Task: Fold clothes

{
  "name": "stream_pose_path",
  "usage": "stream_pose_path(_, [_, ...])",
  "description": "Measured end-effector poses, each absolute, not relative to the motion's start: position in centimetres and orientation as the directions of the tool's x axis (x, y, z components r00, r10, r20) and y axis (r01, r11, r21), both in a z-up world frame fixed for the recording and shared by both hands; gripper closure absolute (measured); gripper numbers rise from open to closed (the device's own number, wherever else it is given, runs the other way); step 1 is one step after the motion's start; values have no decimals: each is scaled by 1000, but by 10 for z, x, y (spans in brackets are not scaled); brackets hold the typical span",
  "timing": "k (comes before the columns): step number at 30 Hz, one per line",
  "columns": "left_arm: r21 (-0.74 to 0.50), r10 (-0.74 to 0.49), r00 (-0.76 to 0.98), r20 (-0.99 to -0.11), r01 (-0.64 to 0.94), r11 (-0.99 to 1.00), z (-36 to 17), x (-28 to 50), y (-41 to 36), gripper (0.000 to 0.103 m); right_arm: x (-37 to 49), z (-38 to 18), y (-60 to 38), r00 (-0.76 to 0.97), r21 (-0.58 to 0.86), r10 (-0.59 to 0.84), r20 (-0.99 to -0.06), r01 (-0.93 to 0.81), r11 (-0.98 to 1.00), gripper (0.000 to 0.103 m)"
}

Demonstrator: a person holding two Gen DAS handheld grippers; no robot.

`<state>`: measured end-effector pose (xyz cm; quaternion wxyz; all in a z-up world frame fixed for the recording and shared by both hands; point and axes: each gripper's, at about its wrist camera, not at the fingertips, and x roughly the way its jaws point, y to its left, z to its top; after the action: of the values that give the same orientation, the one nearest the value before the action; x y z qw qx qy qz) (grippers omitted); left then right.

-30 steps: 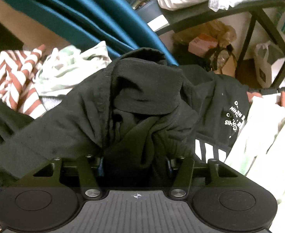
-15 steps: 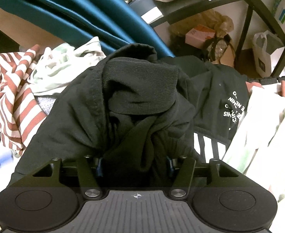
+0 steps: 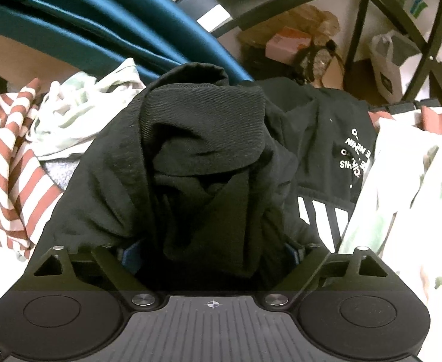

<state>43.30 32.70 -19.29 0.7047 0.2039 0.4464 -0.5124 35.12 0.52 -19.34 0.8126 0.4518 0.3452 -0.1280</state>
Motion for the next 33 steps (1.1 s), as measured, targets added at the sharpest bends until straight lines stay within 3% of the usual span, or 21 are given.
stream_pose_path(1, [-168,-539,71,-839,908,383,-194,433,327,67,352,-193,5,724,644,104,-682,527,554,15])
stream_pose_path(3, [-166,-537,66,-841,913,372,-190,436,329,88,354,-193,5,722,642,103,-685,530,554,13])
stream_pose_path(7, [-254,-622,47,-782,887,386,-158,450,356,92,356,-193,6,723,642,102,-683,529,555,10])
stream_pose_path(12, [-401,-798,109,-593,819,410,-84,472,392,92,354,-193,9,737,649,109,-667,503,570,6])
stream_pose_path(17, [-467,-883,129,-451,809,357,-34,490,376,92,352,-190,9,756,671,105,-646,498,549,4])
stream_pose_path(22, [-569,-927,88,-366,766,297,-18,514,337,92,347,-182,10,778,651,61,-626,477,590,14])
stream_pose_path(27, [-536,-902,127,-412,767,353,-32,535,279,90,350,-182,15,765,595,47,-642,460,659,18])
stream_pose_path(33, [-407,-780,139,-610,790,458,-79,551,205,83,351,-187,19,754,569,51,-655,447,690,13])
